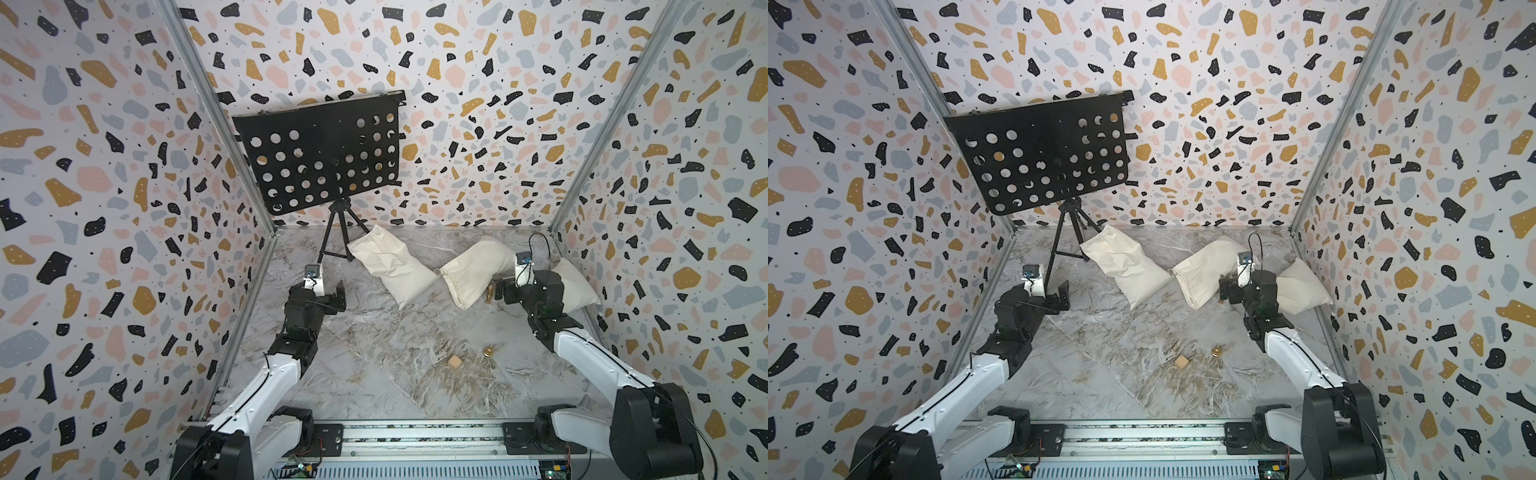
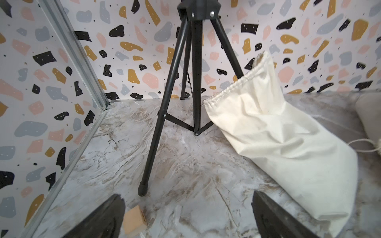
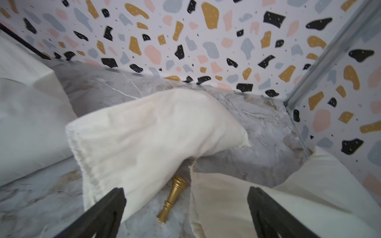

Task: Close the soil bag
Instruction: Pick up the soil bag from the center of the board.

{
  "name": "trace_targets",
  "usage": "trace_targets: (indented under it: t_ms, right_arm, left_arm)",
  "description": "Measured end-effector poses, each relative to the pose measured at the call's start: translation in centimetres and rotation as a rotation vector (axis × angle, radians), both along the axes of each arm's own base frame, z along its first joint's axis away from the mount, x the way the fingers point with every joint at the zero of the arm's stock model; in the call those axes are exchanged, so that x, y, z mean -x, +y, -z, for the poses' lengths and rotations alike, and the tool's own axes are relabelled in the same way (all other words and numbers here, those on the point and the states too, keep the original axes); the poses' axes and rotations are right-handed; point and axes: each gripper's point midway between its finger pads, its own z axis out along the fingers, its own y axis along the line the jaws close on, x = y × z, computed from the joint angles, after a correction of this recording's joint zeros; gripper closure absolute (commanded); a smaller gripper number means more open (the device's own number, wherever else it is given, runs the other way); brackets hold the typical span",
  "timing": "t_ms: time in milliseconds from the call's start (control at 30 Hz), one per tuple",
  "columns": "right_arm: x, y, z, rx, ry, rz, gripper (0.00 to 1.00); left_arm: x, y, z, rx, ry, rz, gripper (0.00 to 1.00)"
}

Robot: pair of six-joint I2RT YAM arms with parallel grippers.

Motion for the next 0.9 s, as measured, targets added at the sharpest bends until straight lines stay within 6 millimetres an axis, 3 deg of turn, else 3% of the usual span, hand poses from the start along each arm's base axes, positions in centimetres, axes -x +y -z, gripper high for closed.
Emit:
trace_targets:
  t_ms: [100, 233, 467, 600, 767, 900]
  right_arm:
    - [1.1, 3.2, -0.3, -0.019, 0.035, -0.104, 0.0]
    - [3.2, 7.2, 2.3, -0.015, 0.147, -0.235, 0.0]
    - [4.4, 12.9, 4.9, 0.019, 0.259, -0.404, 0.0]
    - [4.8, 14.3, 5.3, 0.036, 0.267, -0.449, 0.0]
    - [4.8, 14.4, 5.3, 0.05, 0.263, -0.454, 0.0]
    - [4.8, 14.3, 5.4, 0.063, 0.257, -0.454, 0.0]
  left_arm:
    - [0.0, -1.4, 0.3, 0.116, 0.035, 0.036, 0.0]
    - [-1.5, -2.9, 2.1, 0.253, 0.123, 0.056, 0.0]
    - [-6.6, -4.9, 5.3, 0.417, 0.223, 0.049, 0.0]
    - [-9.9, -5.8, 6.9, 0.469, 0.241, 0.046, 0.0]
    - [-13.1, -7.1, 8.4, 0.5, 0.258, 0.047, 0.0]
    - [-14.9, -9.3, 9.2, 0.497, 0.268, 0.079, 0.01]
